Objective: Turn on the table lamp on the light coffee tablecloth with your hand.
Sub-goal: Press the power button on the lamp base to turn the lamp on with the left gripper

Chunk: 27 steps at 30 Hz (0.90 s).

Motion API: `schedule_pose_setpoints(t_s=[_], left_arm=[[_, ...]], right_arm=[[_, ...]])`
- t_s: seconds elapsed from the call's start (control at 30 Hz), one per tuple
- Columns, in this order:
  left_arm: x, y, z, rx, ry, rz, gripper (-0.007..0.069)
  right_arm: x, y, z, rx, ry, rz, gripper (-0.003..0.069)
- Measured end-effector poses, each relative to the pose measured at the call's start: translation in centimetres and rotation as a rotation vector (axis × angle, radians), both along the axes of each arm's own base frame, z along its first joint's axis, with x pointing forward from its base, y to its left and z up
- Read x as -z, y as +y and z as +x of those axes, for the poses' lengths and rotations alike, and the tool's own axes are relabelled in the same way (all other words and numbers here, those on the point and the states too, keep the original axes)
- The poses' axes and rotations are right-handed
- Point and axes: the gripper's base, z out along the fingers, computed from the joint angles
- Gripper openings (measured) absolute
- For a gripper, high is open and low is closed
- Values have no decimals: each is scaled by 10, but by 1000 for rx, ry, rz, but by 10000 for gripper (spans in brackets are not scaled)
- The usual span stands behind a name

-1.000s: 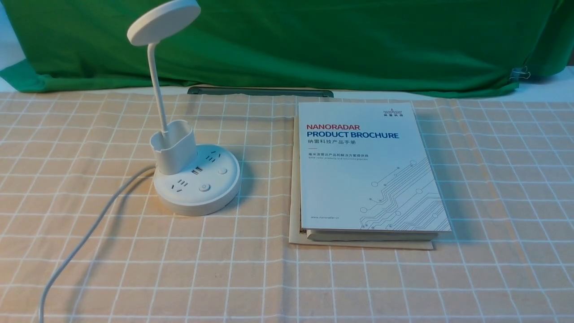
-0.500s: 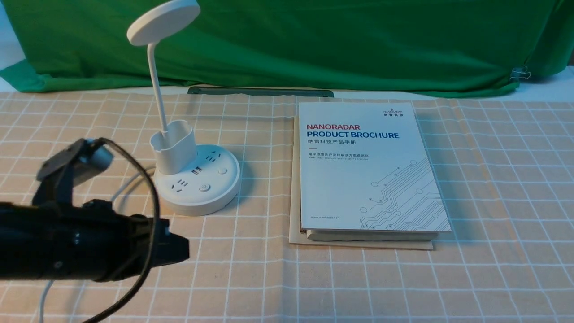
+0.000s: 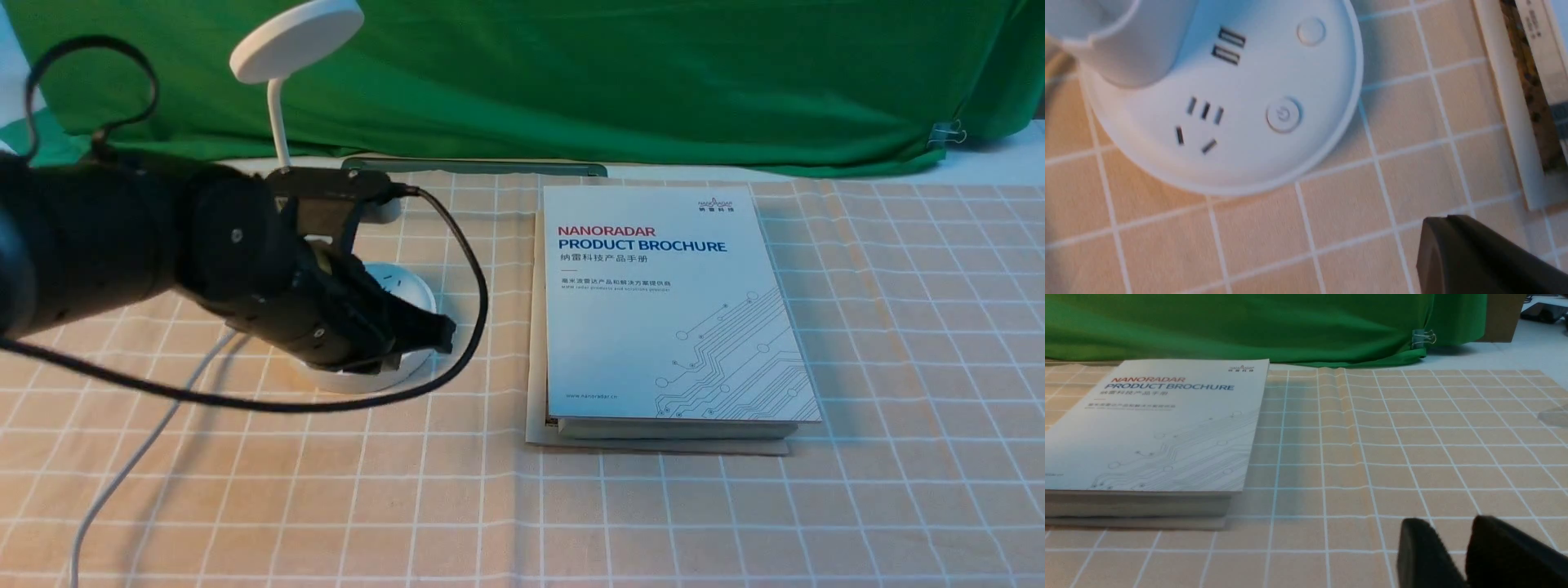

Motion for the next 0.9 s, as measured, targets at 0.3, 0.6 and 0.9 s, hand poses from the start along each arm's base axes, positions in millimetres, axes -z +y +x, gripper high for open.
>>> schedule_pose_setpoints(t_s=[0.3, 0.6, 0.9], left_arm=[[16, 3, 65, -48, 52, 53, 1], [29, 0, 93, -69, 2, 67, 1], [36, -2, 94, -80, 25, 46, 1]], right_arm=[[0, 0, 0, 0, 0, 0, 238], [0, 0, 0, 0, 0, 0, 238], [0, 0, 0, 0, 0, 0, 238]])
